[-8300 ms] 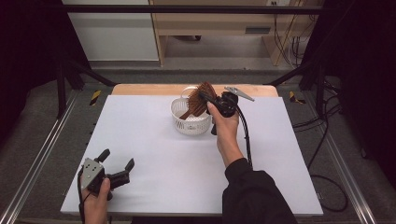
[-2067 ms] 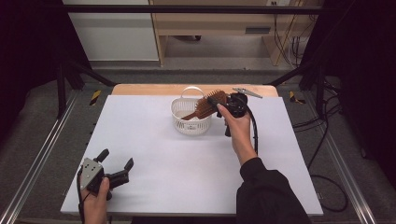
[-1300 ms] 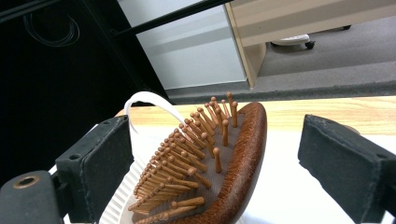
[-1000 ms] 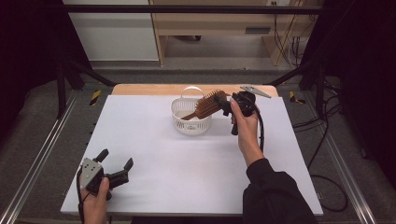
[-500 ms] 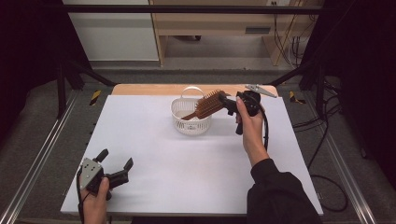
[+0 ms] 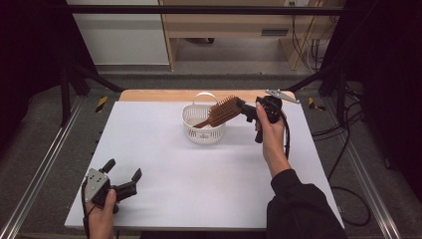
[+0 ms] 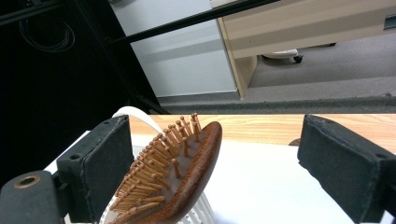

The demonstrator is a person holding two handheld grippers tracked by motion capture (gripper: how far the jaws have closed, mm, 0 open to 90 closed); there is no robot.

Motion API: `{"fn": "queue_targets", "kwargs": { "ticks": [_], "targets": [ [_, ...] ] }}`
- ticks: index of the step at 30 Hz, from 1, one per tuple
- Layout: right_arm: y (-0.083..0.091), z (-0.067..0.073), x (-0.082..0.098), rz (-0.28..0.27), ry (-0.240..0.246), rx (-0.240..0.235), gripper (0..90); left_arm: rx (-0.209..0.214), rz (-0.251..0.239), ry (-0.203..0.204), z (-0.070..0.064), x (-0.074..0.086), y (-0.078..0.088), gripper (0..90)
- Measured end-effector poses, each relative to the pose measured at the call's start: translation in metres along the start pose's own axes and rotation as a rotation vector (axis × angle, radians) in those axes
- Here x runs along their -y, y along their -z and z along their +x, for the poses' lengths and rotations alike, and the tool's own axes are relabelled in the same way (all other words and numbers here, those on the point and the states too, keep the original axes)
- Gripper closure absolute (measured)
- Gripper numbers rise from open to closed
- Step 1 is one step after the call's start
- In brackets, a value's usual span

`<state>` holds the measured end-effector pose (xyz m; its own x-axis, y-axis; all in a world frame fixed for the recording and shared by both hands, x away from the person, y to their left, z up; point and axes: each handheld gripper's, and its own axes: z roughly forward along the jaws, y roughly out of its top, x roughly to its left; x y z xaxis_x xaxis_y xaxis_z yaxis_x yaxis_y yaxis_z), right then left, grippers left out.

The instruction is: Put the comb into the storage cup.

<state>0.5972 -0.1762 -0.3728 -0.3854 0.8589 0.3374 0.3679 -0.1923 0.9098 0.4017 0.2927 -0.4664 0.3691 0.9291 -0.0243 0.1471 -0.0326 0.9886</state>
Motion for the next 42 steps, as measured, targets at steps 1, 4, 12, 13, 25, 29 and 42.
{"fn": "queue_targets", "kwargs": {
  "ticks": [1,4,12,13,25,29,42],
  "targets": [
    [0.0,0.0,0.0,-0.001,-0.001,0.0,10.5,0.0,0.0,0.001,0.0,0.0,0.0,1.3],
    [0.002,-0.002,-0.001,-0.003,-0.001,0.004,10.4,-0.001,0.0,0.001,0.0,0.0,0.0,1.3],
    [0.006,-0.005,-0.004,-0.004,0.007,0.011,10.4,-0.001,0.0,0.001,0.0,0.0,0.0,1.3],
    [0.008,-0.007,-0.005,-0.008,0.011,0.012,10.3,-0.001,0.0,0.001,0.0,0.0,0.0,1.3],
    [0.016,-0.008,-0.01,-0.011,0.051,0.017,9.5,-0.004,0.001,0.0,0.001,0.0,0.0,1.3],
    [0.019,-0.008,-0.011,-0.011,0.06,0.017,9.3,-0.005,0.005,0.003,0.001,0.001,-0.001,1.3],
    [0.037,-0.011,-0.017,-0.021,0.093,0.014,8.7,-0.018,0.0,-0.001,0.004,0.001,0.002,1.3]
  ]
}}
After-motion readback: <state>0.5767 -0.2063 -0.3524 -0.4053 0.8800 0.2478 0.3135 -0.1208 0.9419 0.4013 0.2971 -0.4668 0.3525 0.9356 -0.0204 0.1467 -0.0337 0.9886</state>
